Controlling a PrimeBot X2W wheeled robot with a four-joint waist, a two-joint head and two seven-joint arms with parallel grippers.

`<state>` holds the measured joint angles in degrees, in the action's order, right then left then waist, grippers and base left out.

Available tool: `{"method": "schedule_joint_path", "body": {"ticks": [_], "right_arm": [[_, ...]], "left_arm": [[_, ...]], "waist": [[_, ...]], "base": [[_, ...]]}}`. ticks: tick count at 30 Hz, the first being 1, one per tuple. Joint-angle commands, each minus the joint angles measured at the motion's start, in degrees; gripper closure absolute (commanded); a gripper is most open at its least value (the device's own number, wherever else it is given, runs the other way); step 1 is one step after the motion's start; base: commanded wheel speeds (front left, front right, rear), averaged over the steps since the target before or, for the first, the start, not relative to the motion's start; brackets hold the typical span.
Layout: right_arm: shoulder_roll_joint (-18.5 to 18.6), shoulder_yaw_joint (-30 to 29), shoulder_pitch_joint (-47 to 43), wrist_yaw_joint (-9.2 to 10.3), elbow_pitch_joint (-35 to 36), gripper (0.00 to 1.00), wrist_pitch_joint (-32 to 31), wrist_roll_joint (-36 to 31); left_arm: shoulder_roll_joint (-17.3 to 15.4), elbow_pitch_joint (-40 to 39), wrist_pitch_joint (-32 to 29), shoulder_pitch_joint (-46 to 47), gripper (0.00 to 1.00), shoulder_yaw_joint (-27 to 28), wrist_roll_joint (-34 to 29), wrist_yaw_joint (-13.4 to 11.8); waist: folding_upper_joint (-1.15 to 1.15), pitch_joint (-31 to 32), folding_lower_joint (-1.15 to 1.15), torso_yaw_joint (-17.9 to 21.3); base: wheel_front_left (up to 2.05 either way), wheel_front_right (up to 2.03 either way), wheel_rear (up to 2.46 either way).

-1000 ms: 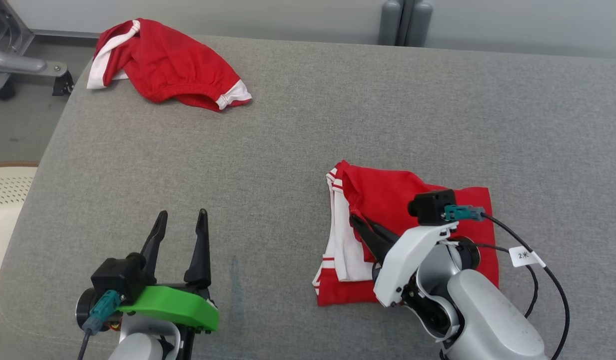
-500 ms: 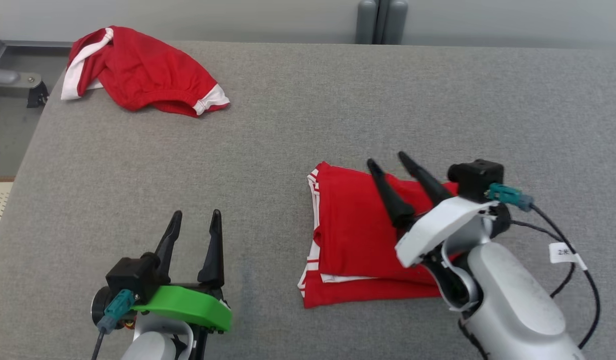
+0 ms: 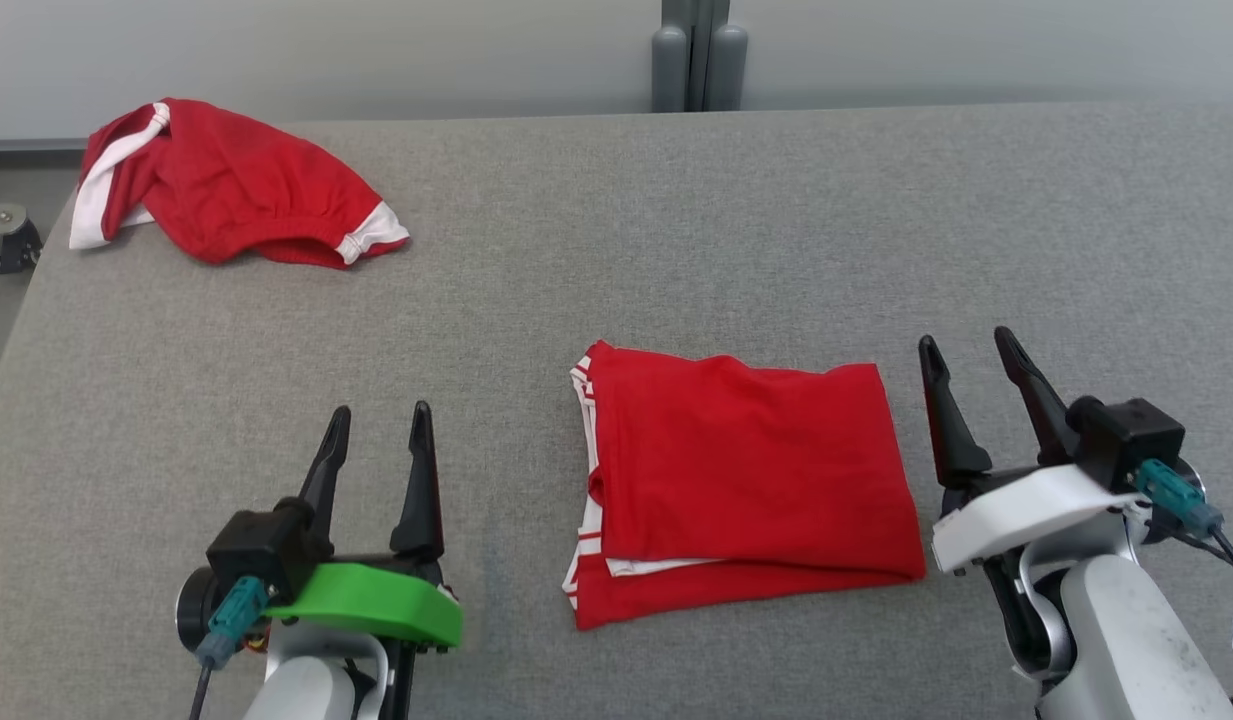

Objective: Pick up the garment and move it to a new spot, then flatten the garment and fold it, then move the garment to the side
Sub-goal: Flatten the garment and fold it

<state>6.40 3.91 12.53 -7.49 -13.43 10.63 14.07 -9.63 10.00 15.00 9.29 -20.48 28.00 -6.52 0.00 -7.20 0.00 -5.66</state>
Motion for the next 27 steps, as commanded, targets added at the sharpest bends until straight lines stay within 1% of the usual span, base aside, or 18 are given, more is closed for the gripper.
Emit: {"method": "schedule_joint_path", "body": {"ticks": [1, 10, 19, 27], "right_arm": [[-0.1, -0.9, -1.7, 0.01, 0.3, 0.0, 1.0, -0.9], [-2.4, -3.7, -6.7, 0.01, 0.5, 0.0, 3.4, -2.8], [-3.2, -2.8, -8.7, 0.01, 0.3, 0.0, 3.7, -3.1], [-3.4, -2.7, -8.5, 0.01, 0.4, 0.0, 2.8, -2.9]], "left_arm": [[0.5, 0.1, 0.2, -1.8, 0.0, 0.9, -1.0, 0.4], [2.3, 0.5, 0.2, -7.3, 0.0, 4.9, -4.8, 2.1], [3.6, 1.4, 0.2, -9.0, 0.0, 7.3, -6.9, 3.9], [4.4, 2.0, 0.2, -8.9, 0.0, 8.4, -8.5, 4.9]], "waist": [[0.0, 1.3, 0.0, 0.7], [0.0, 4.4, 0.0, 1.4], [0.0, 5.3, 0.0, 1.7], [0.0, 5.0, 0.0, 1.6]], "base": [[0.0, 0.0, 0.0], [0.0, 0.0, 0.0], [0.0, 0.0, 0.0], [0.0, 0.0, 0.0]]}}
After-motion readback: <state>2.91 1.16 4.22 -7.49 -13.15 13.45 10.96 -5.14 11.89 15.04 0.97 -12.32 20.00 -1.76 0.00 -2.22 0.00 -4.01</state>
